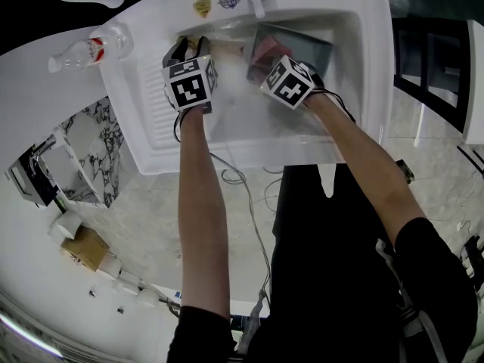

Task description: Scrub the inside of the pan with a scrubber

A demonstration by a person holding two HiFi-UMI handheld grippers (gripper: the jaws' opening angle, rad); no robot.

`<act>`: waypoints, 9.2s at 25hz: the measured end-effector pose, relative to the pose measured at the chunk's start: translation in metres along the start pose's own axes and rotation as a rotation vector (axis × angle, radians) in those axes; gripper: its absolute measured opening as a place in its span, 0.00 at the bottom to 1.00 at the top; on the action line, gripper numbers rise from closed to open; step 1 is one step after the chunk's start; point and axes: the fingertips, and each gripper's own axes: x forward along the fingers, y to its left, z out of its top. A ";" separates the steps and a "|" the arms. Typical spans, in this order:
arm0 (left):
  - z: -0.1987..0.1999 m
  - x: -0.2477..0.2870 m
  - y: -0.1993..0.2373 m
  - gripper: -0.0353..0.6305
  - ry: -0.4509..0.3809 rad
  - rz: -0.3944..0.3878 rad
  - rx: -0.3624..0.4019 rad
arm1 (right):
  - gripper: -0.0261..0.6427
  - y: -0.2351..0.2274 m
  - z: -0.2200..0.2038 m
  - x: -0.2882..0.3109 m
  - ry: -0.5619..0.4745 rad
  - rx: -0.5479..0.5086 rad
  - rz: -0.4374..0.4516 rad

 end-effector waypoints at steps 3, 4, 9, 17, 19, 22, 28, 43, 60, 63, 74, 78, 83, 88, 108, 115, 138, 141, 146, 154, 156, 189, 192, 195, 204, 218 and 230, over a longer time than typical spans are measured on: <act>0.000 0.000 0.000 0.32 -0.001 0.004 -0.003 | 0.10 0.012 -0.006 0.003 0.031 0.039 0.112; 0.000 0.000 0.000 0.32 -0.002 0.005 -0.003 | 0.10 0.013 -0.007 0.005 0.037 0.047 0.131; 0.000 0.001 0.000 0.32 -0.002 0.007 -0.007 | 0.10 0.013 -0.013 0.003 0.078 0.074 0.166; -0.001 0.000 0.000 0.32 -0.002 0.012 -0.011 | 0.10 0.009 -0.048 -0.023 0.228 0.085 0.184; 0.000 0.000 0.000 0.32 -0.003 0.012 -0.010 | 0.10 0.008 -0.059 -0.031 0.282 0.078 0.192; 0.001 0.000 0.000 0.32 -0.005 0.008 -0.009 | 0.10 0.008 -0.070 -0.039 0.362 0.036 0.206; 0.001 0.000 -0.001 0.32 -0.002 0.008 -0.011 | 0.10 0.003 -0.099 -0.057 0.602 -0.072 0.174; 0.001 0.001 -0.006 0.32 -0.004 -0.010 -0.004 | 0.10 -0.007 -0.133 -0.077 0.875 -0.345 0.127; 0.001 0.001 -0.012 0.32 -0.011 -0.018 -0.005 | 0.10 -0.109 -0.101 -0.093 0.845 -0.564 -0.407; 0.001 0.002 -0.011 0.32 -0.015 -0.015 -0.003 | 0.10 -0.114 -0.095 -0.091 0.819 -0.577 -0.464; 0.001 0.001 -0.011 0.32 -0.019 -0.014 -0.001 | 0.08 -0.103 -0.029 -0.052 0.426 -0.619 -0.599; 0.002 0.001 -0.010 0.32 -0.019 -0.009 -0.004 | 0.08 -0.096 -0.004 -0.035 0.294 -0.580 -0.565; 0.002 0.001 -0.011 0.32 -0.018 -0.008 -0.006 | 0.08 -0.085 0.013 -0.021 0.213 -0.611 -0.519; 0.001 0.001 -0.012 0.32 -0.010 -0.008 -0.007 | 0.08 -0.074 -0.007 -0.029 0.283 -0.736 -0.477; 0.001 0.001 -0.012 0.32 -0.014 0.000 -0.014 | 0.08 -0.072 -0.112 -0.087 0.818 -0.610 -0.327; 0.001 0.001 -0.011 0.31 -0.018 0.002 -0.012 | 0.08 -0.061 -0.086 -0.068 0.622 -0.595 -0.376; 0.001 0.001 -0.013 0.31 -0.011 0.006 -0.022 | 0.08 -0.022 -0.059 -0.041 0.393 -0.655 -0.236; 0.001 0.001 -0.012 0.31 -0.012 0.008 -0.022 | 0.08 -0.031 -0.074 -0.053 0.474 -0.668 -0.250; 0.001 0.001 -0.013 0.30 -0.013 0.009 -0.024 | 0.08 -0.044 -0.101 -0.072 0.655 -0.711 -0.264; 0.001 0.001 -0.013 0.30 -0.018 0.010 -0.025 | 0.10 -0.022 -0.125 -0.078 0.767 -0.576 -0.065; 0.001 0.001 -0.013 0.30 -0.021 0.011 -0.025 | 0.10 -0.017 -0.120 -0.073 0.728 -0.576 -0.051; 0.001 -0.001 -0.015 0.28 -0.009 0.012 -0.037 | 0.10 0.001 -0.094 -0.057 0.465 -0.448 -0.058; 0.001 0.000 -0.015 0.28 -0.012 0.009 -0.036 | 0.10 -0.001 -0.106 -0.064 0.550 -0.454 -0.042; 0.001 -0.001 -0.016 0.28 -0.004 0.002 -0.038 | 0.10 -0.003 -0.122 -0.073 0.675 -0.443 -0.011; -0.002 0.002 -0.018 0.28 -0.018 -0.021 -0.030 | 0.10 -0.011 -0.103 -0.109 0.669 -0.495 -0.161; -0.007 -0.050 -0.055 0.21 -0.136 -0.091 -0.064 | 0.11 0.019 -0.014 -0.197 0.367 -0.480 -0.328; -0.028 -0.172 -0.145 0.12 -0.232 -0.099 -0.115 | 0.11 0.050 0.000 -0.251 0.176 -0.504 -0.327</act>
